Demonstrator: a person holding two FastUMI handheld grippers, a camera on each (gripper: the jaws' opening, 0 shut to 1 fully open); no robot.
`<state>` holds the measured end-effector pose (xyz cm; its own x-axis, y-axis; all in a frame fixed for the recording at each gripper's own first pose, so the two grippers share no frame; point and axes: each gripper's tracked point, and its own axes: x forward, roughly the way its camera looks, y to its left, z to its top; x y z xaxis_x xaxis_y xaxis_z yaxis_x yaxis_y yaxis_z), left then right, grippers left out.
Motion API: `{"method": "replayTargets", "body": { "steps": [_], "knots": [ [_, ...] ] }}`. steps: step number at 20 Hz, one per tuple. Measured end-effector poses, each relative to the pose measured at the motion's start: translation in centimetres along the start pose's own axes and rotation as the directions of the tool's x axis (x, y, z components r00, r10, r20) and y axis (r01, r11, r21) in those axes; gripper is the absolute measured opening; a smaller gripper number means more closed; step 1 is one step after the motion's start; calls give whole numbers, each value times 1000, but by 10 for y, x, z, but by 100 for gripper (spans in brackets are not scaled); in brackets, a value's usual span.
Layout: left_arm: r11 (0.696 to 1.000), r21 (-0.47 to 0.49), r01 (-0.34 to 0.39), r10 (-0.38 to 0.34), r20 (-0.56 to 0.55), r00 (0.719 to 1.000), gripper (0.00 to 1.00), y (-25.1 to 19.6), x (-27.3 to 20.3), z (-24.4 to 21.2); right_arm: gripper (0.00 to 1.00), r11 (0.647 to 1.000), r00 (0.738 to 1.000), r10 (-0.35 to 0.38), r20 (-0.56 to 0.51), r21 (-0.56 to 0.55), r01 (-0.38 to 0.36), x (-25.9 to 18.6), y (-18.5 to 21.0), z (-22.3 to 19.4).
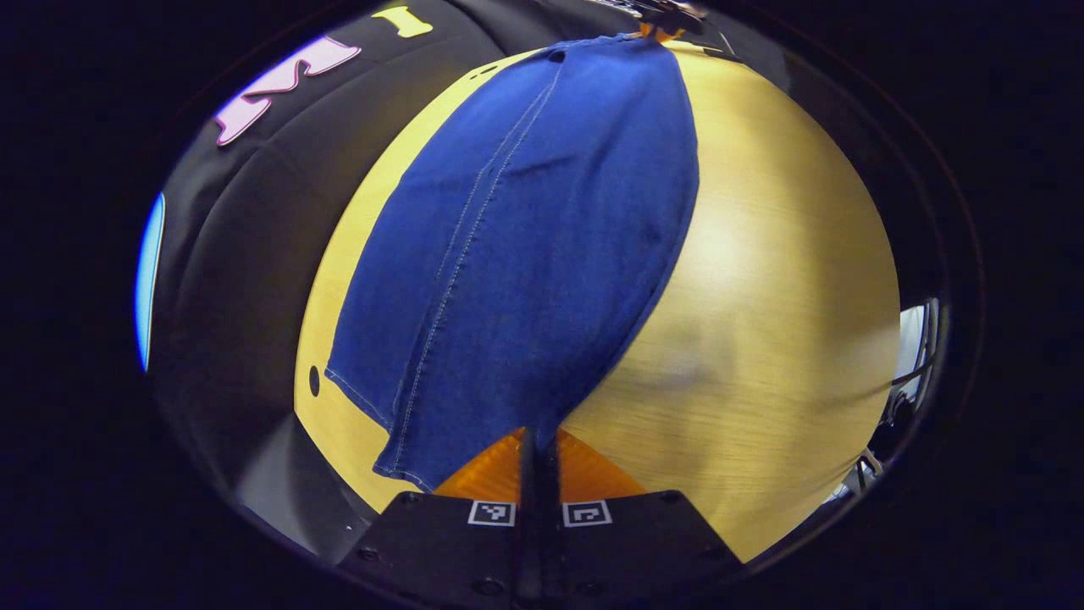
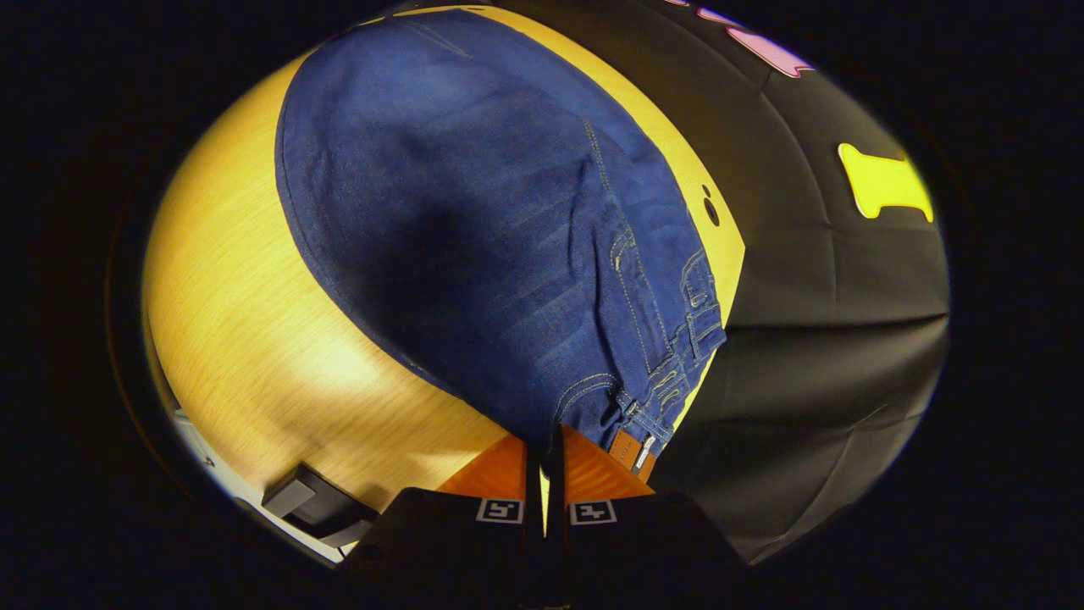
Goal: Grasp the waist and the cuffs of the jeans and fold them to make the two legs overlap; first hold the waist and fold one-third of the jeans toward the cuffs, then hold the cuffs and fold the remaining one-third in the same direction to finish folding.
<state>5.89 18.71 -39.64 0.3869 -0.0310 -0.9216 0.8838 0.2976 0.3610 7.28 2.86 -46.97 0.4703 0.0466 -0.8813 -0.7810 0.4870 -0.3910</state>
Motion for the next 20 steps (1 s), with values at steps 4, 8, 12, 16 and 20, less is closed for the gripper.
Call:
{"method": "replayTargets", "body": {
  "steps": [4, 8, 12, 16, 20],
  "knots": [
    [993, -120, 14, -11, 28, 1000, 6, 17, -13, 11, 5, 991, 999, -35, 35, 133, 30, -16, -16, 10],
    [962, -269, 48, -30, 69, 997, 6, 48, -33, 32, 5, 970, 990, -101, 103, 229, 75, -40, -53, 35],
    [928, -373, 0, 50, 124, 991, 6, 103, -49, 55, 1, 927, 959, -207, 194, 353, 128, -60, -123, 82],
    [902, -423, -87, 148, 113, 982, 6, 172, -36, 62, 5, 877, 918, -305, 252, 451, 167, -52, -195, 131],
    [827, -555, -90, 139, 47, 989, 6, 224, 4, 68, 4, 838, 932, -301, 204, 523, 156, -1, -223, 158]
  ]
}}
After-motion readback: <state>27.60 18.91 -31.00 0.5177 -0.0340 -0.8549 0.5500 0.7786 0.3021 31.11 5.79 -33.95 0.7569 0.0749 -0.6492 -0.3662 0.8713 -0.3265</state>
